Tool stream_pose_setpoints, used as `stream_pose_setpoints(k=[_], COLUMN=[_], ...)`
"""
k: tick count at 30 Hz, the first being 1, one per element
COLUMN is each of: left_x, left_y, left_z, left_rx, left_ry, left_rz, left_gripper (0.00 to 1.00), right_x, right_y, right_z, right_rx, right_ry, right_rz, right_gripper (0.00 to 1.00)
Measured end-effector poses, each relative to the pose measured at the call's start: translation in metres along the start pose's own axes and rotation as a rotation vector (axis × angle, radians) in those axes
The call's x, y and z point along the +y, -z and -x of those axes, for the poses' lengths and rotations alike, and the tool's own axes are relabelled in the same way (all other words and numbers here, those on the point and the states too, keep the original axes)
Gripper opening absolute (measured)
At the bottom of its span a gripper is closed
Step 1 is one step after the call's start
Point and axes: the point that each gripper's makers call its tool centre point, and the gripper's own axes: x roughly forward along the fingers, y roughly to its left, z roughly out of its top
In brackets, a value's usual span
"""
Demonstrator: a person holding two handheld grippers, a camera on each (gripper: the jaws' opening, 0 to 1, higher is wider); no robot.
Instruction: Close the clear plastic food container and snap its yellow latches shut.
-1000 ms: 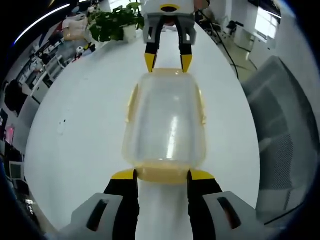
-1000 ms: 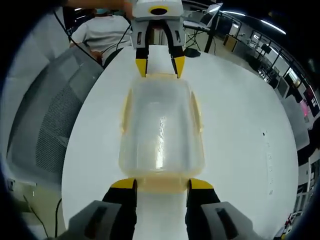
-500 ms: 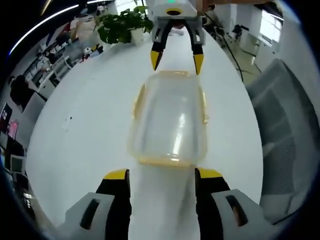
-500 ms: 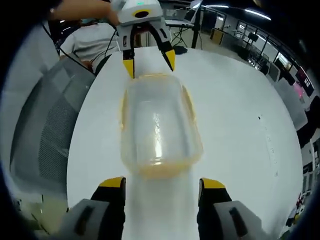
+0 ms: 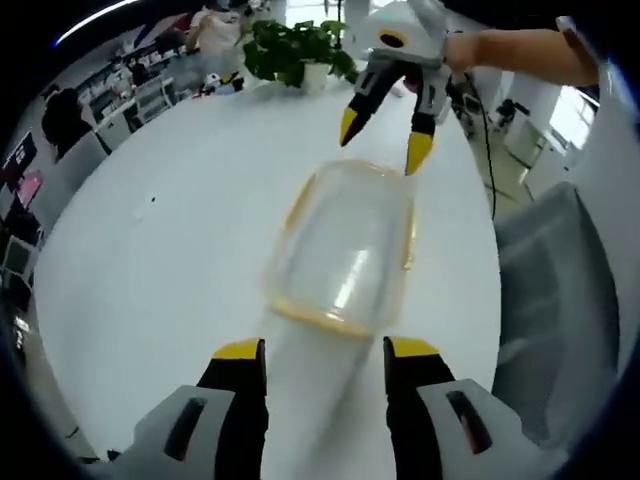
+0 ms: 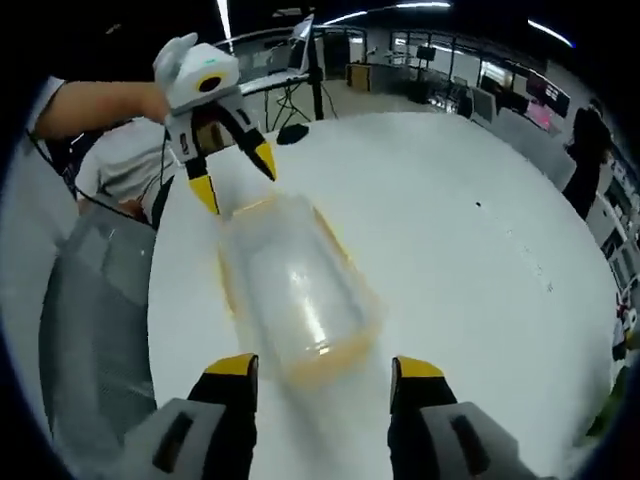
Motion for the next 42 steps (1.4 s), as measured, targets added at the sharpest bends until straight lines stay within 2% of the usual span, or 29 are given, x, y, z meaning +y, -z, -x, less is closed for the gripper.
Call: stream_pose_setpoints(k=[2,4,8,11,15,19,23,27,28,31,33,36,42], left_x=[0.003,0.004,0.004,0.006,0.006,0.006,0.007,0.007,0.008,0.008,0.008,0.007,0.009], left_y=[-0.003,-0.006,-0.009,-0.013,-0.014,-0.015,-0.012,-0.011,-0.009,-0.007,-0.01,-0.014,-0.013], left_z=[0.004,0.006,0.009,0.011,0.012,0.013,0.013,0.011,0.01,0.007,0.007,0.006,0.005], left_rx=[-0.015,-0.03,-0.041,-0.062,-0.069,-0.074,-0.056,-0.046,-0.03,-0.024,-0.036,-0.06,-0.044], left_ry=[-0.013,-0.021,-0.036,-0.053,-0.07,-0.084,-0.106,-0.123,-0.141,-0.147,-0.15,-0.146,-0.176], left_rz=[0.035,0.075,0.165,0.211,0.238,0.311,0.401,0.451,0.49,0.541,0.563,0.679,0.703], left_gripper=[0.45,0.45,0.44,0.43,0.42,0.41,0.43,0.43,0.43,0.42,0.41,0.41,0.43], right_x=[-0.003,-0.002,-0.003,0.002,0.004,0.005,0.003,0.005,0.005,0.003,0.004,0.003,-0.001], right_y=[-0.008,-0.011,-0.015,-0.018,-0.011,-0.007,-0.001,0.002,0.002,0.003,0.004,0.006,0.01], right_z=[0.003,0.004,0.003,0.002,-0.001,-0.003,-0.007,-0.009,-0.01,-0.011,-0.012,-0.012,-0.013], right_rx=[-0.027,-0.032,-0.035,-0.052,-0.02,-0.009,0.017,0.027,0.028,0.025,0.031,0.044,0.054], right_ry=[0.024,0.028,0.039,0.017,0.008,0.013,0.04,0.04,0.04,0.051,0.051,0.069,0.106], right_rz=[-0.035,-0.088,-0.141,-0.199,-0.243,-0.283,-0.288,-0.331,-0.343,-0.372,-0.384,-0.402,-0.443], right_gripper=[0.48,0.45,0.43,0.42,0.42,0.44,0.43,0.44,0.44,0.45,0.46,0.48,0.48])
